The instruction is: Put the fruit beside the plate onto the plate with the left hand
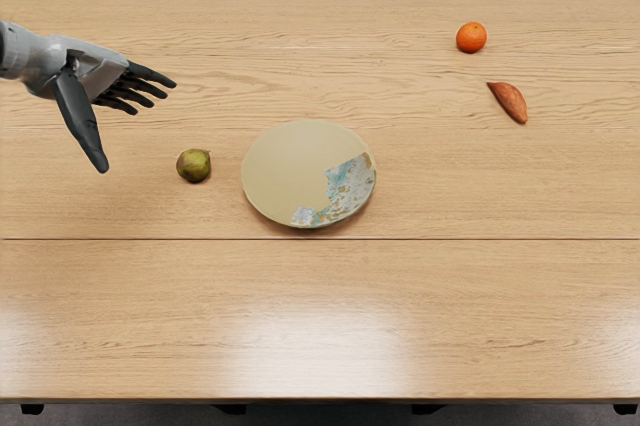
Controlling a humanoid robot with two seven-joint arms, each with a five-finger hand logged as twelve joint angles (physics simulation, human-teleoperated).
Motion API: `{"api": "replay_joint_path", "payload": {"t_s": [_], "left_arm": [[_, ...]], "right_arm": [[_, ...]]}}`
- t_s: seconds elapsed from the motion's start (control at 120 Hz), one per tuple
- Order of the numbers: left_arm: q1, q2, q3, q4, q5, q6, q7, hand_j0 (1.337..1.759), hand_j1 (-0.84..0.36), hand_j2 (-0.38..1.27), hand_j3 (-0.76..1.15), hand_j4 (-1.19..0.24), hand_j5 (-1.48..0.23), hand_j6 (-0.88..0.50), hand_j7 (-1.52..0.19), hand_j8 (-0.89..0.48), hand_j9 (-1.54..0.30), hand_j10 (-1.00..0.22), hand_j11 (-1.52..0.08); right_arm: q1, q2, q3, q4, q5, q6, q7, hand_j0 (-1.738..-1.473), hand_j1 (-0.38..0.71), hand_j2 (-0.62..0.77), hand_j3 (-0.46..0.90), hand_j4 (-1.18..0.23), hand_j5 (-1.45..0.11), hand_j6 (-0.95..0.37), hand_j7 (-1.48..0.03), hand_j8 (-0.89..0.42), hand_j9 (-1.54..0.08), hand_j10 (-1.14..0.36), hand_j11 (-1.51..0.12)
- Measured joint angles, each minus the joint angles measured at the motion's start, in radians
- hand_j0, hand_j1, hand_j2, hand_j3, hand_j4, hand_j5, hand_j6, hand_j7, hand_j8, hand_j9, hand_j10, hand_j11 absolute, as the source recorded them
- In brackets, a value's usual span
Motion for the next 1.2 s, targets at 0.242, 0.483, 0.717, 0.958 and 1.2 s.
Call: {"api": "replay_joint_path", "payload": {"t_s": [0.242, 0.483, 0.717, 0.958, 1.2], "left_arm": [[0.002, 0.005, -0.001, 0.000, 0.002, 0.000, 0.001, 1.658, 0.32, 0.00, 0.00, -0.02, -0.03, -0.02, -0.03, -0.02, -0.03, -0.02, -0.03], [0.067, -0.009, -0.053, 0.056, 0.026, 0.000, 0.053, 1.658, 0.32, 0.00, 0.00, -0.02, -0.03, -0.02, -0.03, -0.02, -0.03, -0.02, -0.03], [0.059, -0.390, 0.084, 0.084, -0.103, 0.240, 0.074, 1.658, 0.32, 0.00, 0.00, -0.02, -0.03, -0.02, -0.03, -0.02, -0.03, -0.02, -0.03], [0.145, -0.498, 0.124, 0.086, -0.137, 0.479, 0.097, 1.658, 0.32, 0.00, 0.00, -0.02, -0.03, -0.02, -0.03, -0.02, -0.03, -0.02, -0.03], [0.237, -0.551, 0.117, 0.088, -0.151, 0.695, 0.106, 1.658, 0.30, 0.01, 0.00, -0.04, -0.05, -0.04, -0.05, -0.04, -0.05, -0.04, -0.05]], "right_arm": [[-0.021, 0.000, -0.041, 0.000, 0.004, -0.005, 0.000, -1.658, -0.35, 0.00, 0.00, 0.00, 0.00, 0.00, 0.00, 0.00, 0.00, 0.00, 0.00], [-0.024, 0.000, -0.045, 0.000, 0.005, -0.005, 0.000, -1.658, -0.35, 0.00, 0.00, 0.00, 0.00, 0.00, 0.00, 0.00, 0.00, 0.00, 0.00], [-0.024, 0.000, -0.045, 0.000, 0.005, -0.005, 0.000, -1.658, -0.35, 0.00, 0.00, 0.00, 0.00, 0.00, 0.00, 0.00, 0.00, 0.00, 0.00], [-0.024, 0.000, -0.045, 0.000, 0.005, -0.005, 0.000, -1.658, -0.35, 0.00, 0.00, 0.00, 0.00, 0.00, 0.00, 0.00, 0.00, 0.00, 0.00], [-0.024, 0.000, -0.045, 0.000, 0.005, -0.005, 0.000, -1.658, -0.35, 0.00, 0.00, 0.00, 0.00, 0.00, 0.00, 0.00, 0.00, 0.00, 0.00]]}}
